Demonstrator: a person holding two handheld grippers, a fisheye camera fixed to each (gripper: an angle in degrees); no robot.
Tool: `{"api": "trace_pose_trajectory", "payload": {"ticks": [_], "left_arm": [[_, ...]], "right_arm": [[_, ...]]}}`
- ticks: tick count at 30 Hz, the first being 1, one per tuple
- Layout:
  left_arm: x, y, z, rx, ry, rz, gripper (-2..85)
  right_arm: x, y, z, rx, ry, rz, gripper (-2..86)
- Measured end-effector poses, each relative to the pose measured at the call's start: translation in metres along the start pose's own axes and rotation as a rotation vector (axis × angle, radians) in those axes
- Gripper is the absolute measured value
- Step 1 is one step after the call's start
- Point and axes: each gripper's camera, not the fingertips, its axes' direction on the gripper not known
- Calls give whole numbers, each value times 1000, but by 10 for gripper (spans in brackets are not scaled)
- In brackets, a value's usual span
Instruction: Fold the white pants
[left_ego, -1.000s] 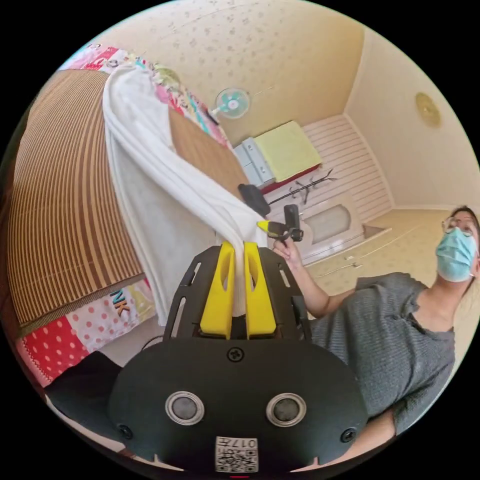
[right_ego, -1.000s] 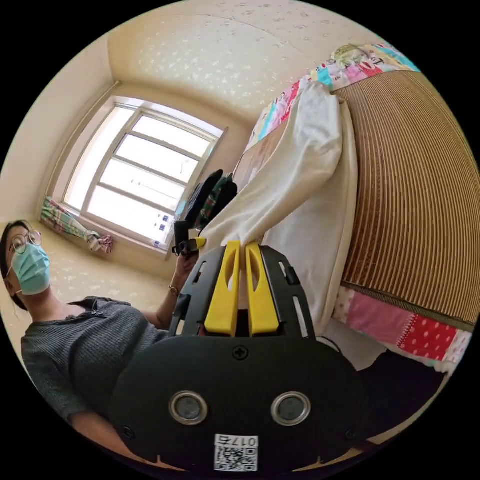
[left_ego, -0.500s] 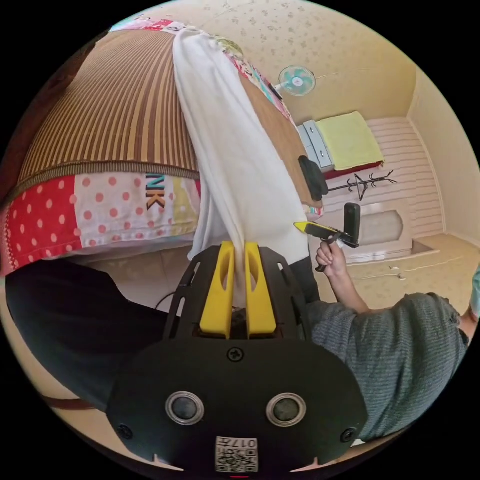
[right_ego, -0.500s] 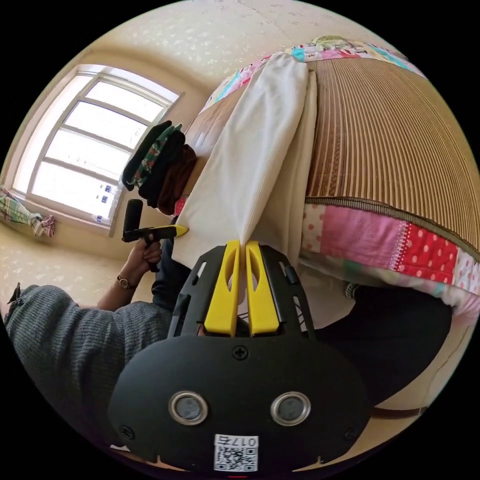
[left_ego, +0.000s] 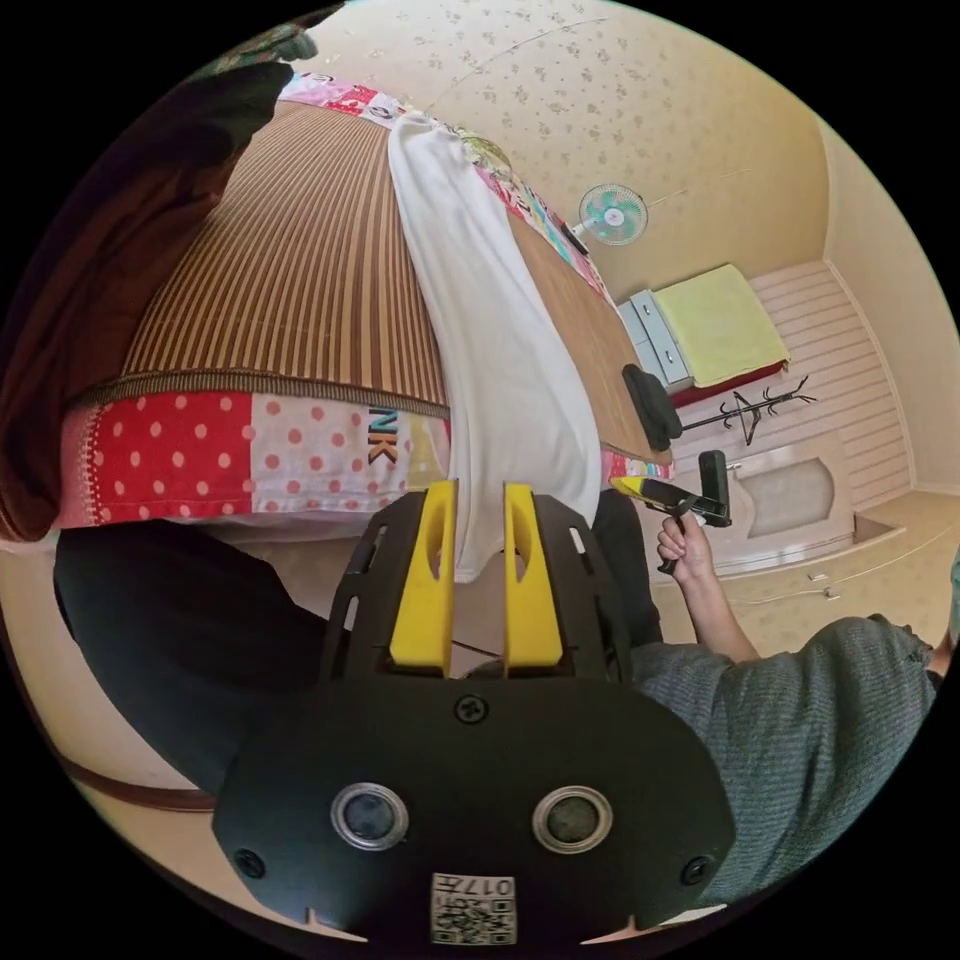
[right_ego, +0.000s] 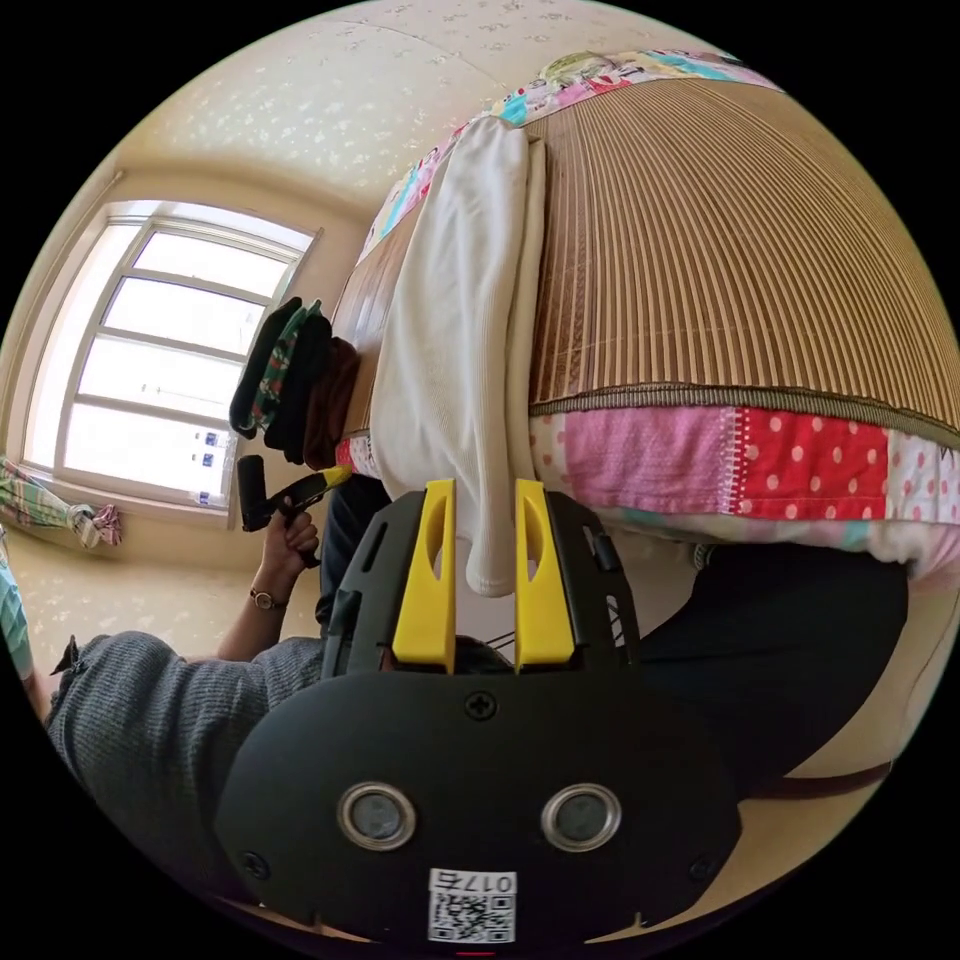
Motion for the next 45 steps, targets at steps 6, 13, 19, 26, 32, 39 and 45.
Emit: {"api": "trace_pose_trajectory", "payload": {"ticks": [6,13,19,26,32,39,45], "left_arm": [[0,-42,46,-131,-92,-53,84],[-8,-20,16,14,190,-52,44],[-26,-16,17,-26,158,-145,16],[-14,-73,19,49,108,-79,92],[-6,-126,69,-72,-61,-94,96],[8,-88,60,-184,-46,-43,31],[2,-64,16,29,94,11,37]], "right_arm": [[-11,-55,22,-17,48,-9,83],[-23,-51,12,32,-41,5,34],[-8,-49,29,-69,34,64,42],[-22,-89,14,43,52,36,98],[-20,-137,45,-36,85,48,71],[-40,-97,39,-133,88,48,40],[-38,-60,17,-127,8,42,61]]}}
